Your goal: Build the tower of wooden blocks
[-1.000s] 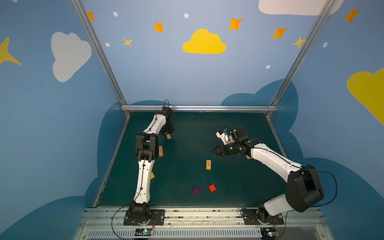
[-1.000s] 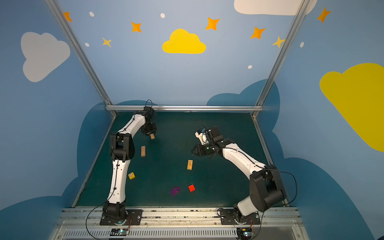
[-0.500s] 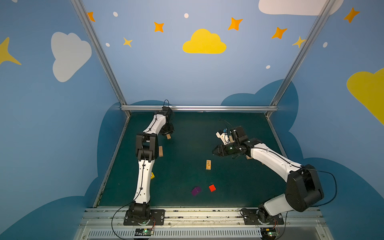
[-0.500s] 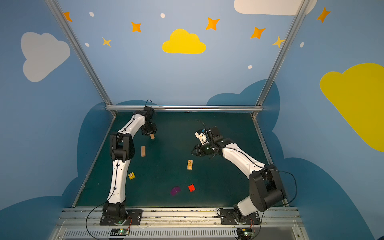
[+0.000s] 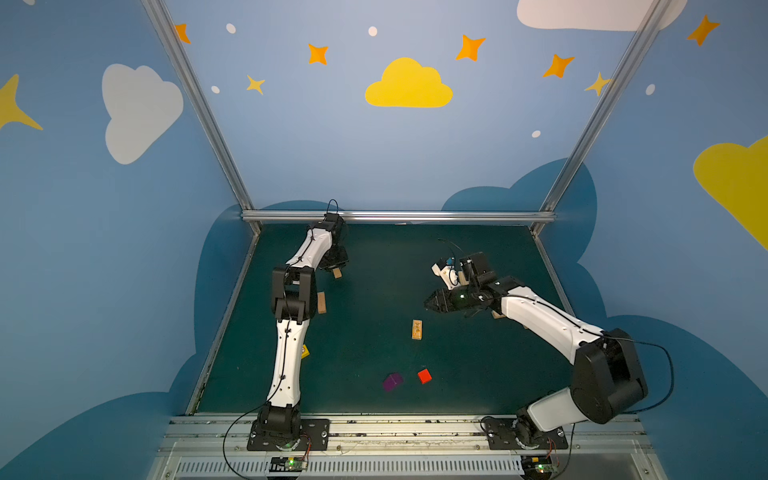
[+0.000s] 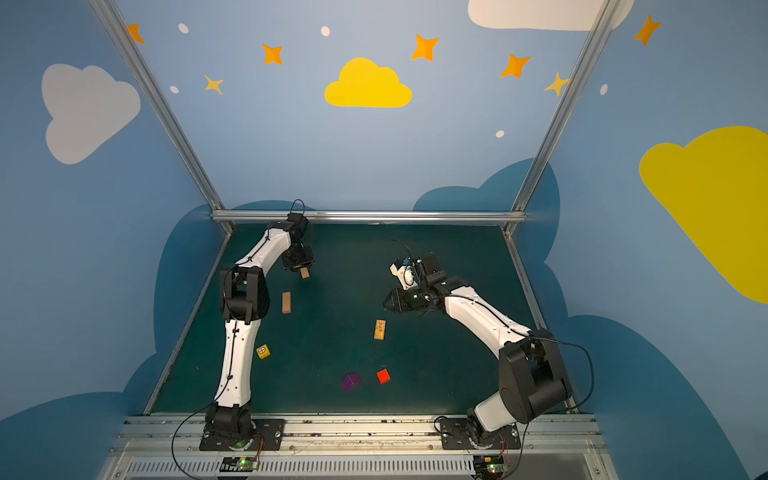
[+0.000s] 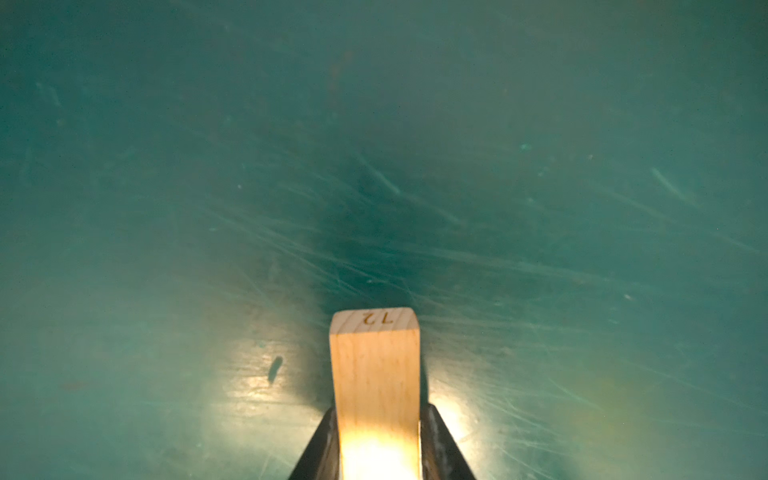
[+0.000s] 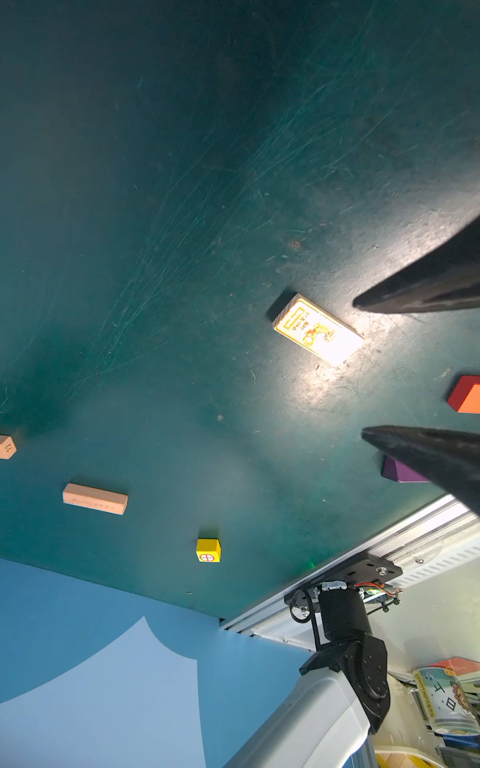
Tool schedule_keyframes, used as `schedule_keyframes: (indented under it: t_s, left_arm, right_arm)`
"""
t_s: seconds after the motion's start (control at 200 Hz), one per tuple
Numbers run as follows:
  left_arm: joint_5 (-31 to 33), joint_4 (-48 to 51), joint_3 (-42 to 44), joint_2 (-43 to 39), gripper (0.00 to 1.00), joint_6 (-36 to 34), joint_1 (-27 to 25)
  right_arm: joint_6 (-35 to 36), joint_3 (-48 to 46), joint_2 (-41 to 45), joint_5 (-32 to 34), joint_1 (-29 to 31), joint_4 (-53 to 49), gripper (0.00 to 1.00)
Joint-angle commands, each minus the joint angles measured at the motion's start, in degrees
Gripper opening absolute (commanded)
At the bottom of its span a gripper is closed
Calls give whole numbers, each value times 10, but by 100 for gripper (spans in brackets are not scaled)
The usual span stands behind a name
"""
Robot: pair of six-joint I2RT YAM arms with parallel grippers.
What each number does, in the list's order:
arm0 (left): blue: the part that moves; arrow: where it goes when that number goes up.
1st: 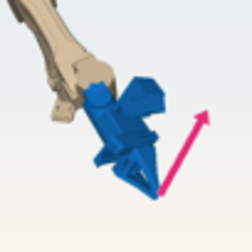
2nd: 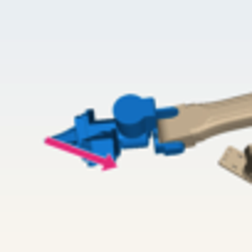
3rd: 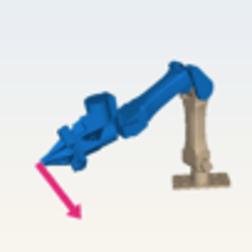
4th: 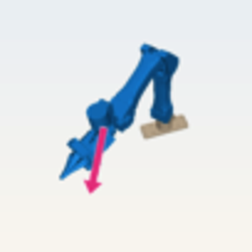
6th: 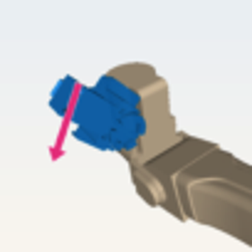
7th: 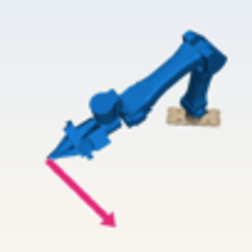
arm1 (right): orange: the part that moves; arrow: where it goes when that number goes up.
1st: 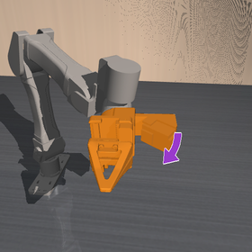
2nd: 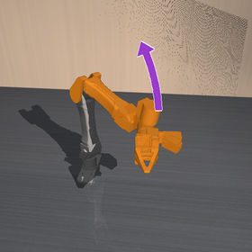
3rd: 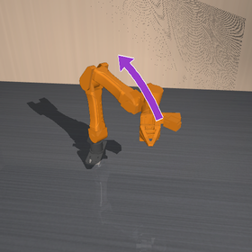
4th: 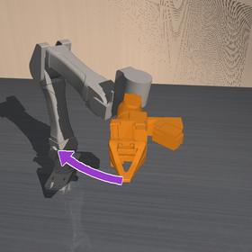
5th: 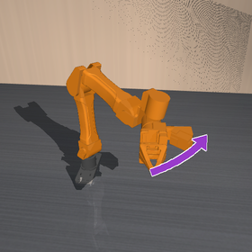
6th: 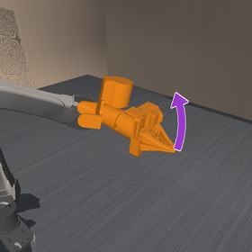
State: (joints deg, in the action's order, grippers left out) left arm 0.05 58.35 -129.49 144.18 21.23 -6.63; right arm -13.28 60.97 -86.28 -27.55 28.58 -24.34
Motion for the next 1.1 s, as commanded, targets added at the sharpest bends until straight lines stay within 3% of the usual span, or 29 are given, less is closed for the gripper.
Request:
schedule_keyframes:
  t_s: [0.0, 0.38, 0.461, 0.656, 0.816, 1.091]
  left_arm:
    - [0, 12, -13, -5, 30, -8, 1]
    - [-22, 0, 2, -35, 19, -52, -18]
    - [-39, -16, 29, -62, 18, -89, -29]
    - [-164, -110, 170, -158, 19, -180, -25]
    - [-229, -151, 248, -211, 20, -249, -30]
    - [-226, -135, 278, -245, 20, -352, -59]
  right_arm:
    - [1, 15, -2, -3, 2, -10, 40]
    - [-1, 21, 2, -6, 4, -22, 40]
    - [0, 28, 1, -9, 6, -35, 40]
    - [1, 40, 1, -21, 15, -60, 40]
    - [2, 39, 17, -20, 27, -63, 39]
    - [3, 38, 49, -10, 34, -62, 39]
